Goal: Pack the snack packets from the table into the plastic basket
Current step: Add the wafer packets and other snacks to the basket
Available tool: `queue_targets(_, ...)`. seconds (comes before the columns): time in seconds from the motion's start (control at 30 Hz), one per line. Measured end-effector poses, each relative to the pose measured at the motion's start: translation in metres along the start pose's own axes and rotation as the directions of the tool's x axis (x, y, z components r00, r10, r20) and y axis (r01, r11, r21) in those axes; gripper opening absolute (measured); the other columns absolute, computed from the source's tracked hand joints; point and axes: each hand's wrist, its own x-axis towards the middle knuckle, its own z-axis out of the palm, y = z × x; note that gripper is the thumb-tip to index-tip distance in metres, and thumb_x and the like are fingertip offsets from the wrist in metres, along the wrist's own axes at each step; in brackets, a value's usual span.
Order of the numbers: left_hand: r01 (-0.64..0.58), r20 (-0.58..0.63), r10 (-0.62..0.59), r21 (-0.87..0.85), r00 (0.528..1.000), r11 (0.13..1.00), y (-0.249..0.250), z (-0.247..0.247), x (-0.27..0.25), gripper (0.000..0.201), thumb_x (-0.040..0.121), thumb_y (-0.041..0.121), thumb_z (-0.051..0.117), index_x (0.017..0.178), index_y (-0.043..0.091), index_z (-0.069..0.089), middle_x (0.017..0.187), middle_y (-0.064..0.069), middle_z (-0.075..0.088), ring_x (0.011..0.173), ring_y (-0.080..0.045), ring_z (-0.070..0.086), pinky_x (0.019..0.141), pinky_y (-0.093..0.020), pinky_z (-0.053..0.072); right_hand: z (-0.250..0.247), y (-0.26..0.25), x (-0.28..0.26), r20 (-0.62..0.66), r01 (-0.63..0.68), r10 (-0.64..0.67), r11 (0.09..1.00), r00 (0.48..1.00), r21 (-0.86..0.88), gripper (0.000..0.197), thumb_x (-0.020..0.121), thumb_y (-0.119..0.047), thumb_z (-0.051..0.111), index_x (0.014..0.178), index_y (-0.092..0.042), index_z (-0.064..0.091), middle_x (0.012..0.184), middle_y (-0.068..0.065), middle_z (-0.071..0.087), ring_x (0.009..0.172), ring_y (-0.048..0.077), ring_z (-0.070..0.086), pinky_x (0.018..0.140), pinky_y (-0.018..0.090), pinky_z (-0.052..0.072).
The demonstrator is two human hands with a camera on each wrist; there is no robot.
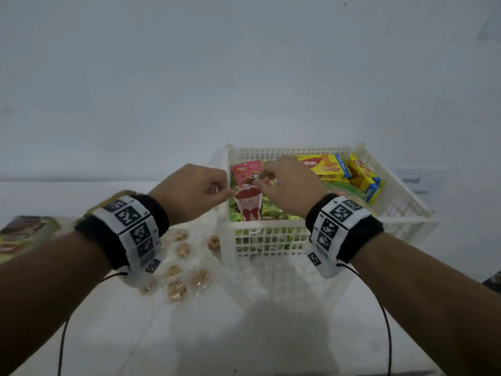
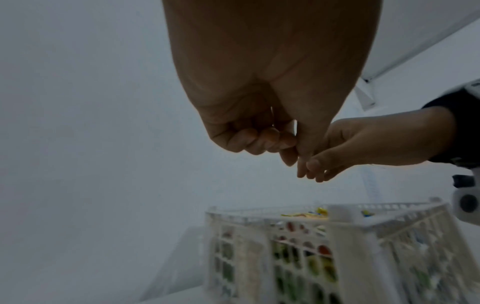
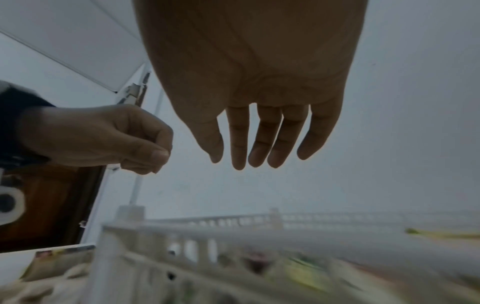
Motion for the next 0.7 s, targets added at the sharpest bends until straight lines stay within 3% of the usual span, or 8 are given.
queue_targets(0.2,0.132,-0.013,-0.133,-0.055,0.991,0.99,-0.114,-0.039,-0.079,0.028,0.096,0.047,0.063,0.075,0.027,0.063,0.066,0.004,0.06,0.063,-0.01,0.054,0.06,-0.029,0.044,0.036,-0.123,0.032,0.064,0.075,-0.075,0.997,0.995,0.009,0.027,0.098,-0.053,0.054,0.109,-0.032,0.065,0.103,-0.006,0.058,0.091,0.016,0.057,0.075,0.032,0.041)
queue_targets(0.27,0.156,-0.008,-0.156,-0.028,0.988,0.987,-0.159,-0.049,-0.108,0.024,0.096,0.044,0.064,0.078,0.028,0.063,0.072,0.008,0.061,0.068,-0.007,0.056,0.064,-0.03,0.047,0.058,-0.168,0.044,0.13,0.094,-0.095,0.995,0.987,0.013,0.031,0.098,-0.054,0.054,0.117,-0.032,0.063,0.109,-0.006,0.057,0.096,0.016,0.057,0.079,0.034,0.046)
queue_targets(0.37,0.195,-0.03,-0.194,0.044,0.981,0.98,-0.222,-0.053,-0.151,0.02,0.094,0.043,0.067,0.092,0.022,0.067,0.086,0.009,0.058,0.078,-0.012,0.055,0.069,-0.027,0.042,0.096,-0.228,0.056,0.256,0.143,-0.144,0.989,0.956,0.023,0.037,0.097,-0.053,0.056,0.127,-0.032,0.059,0.121,0.0,0.055,0.108,0.021,0.057,0.093,0.04,0.05)
queue_targets(0.47,0.266,-0.001,-0.269,0.144,0.963,0.953,-0.28,-0.05,-0.185,0.038,0.091,0.05,0.068,0.115,0.021,0.063,0.095,0.004,0.049,0.087,-0.021,0.053,0.079,-0.033,0.044,0.134,-0.271,0.065,0.364,0.173,-0.155,0.985,0.919,-0.019,0.045,0.097,-0.052,0.056,0.139,-0.036,0.052,0.136,0.004,0.049,0.122,0.027,0.053,0.097,0.043,0.048)
queue_targets(0.53,0.376,0.075,-0.399,0.217,0.914,0.901,-0.308,-0.046,-0.199,0.054,0.09,0.056,0.065,0.131,0.023,0.053,0.112,-0.004,0.049,0.105,-0.03,0.051,0.091,-0.038,0.045,0.158,-0.289,0.07,0.434,0.191,-0.15,0.98,0.888,-0.053,0.053,0.096,-0.054,0.057,0.146,-0.039,0.046,0.148,0.006,0.042,0.132,0.03,0.046,0.103,0.046,0.045)
queue_targets(0.6,0.493,0.135,-0.543,0.28,0.829,0.823,-0.326,-0.041,-0.207,0.069,0.09,0.06,0.062,0.144,0.025,0.041,0.13,-0.012,0.045,0.121,-0.036,0.045,0.101,-0.044,0.043,0.177,-0.3,0.073,0.491,0.203,-0.133,0.975,0.861,-0.092,0.059,0.096,-0.056,0.057,0.151,-0.041,0.04,0.156,0.006,0.036,0.138,0.031,0.04,0.108,0.049,0.043)
queue_targets(0.7,0.628,0.179,-0.696,0.319,0.696,0.71,-0.346,-0.035,-0.211,0.082,0.086,0.072,0.055,0.151,0.03,0.028,0.134,-0.015,0.043,0.123,-0.038,0.046,0.103,-0.047,0.044,0.197,-0.308,0.074,0.539,0.189,-0.088,0.972,0.837,-0.136,0.06,0.098,-0.056,0.055,0.153,-0.042,0.036,0.157,0.005,0.035,0.139,0.032,0.042,0.108,0.048,0.043)
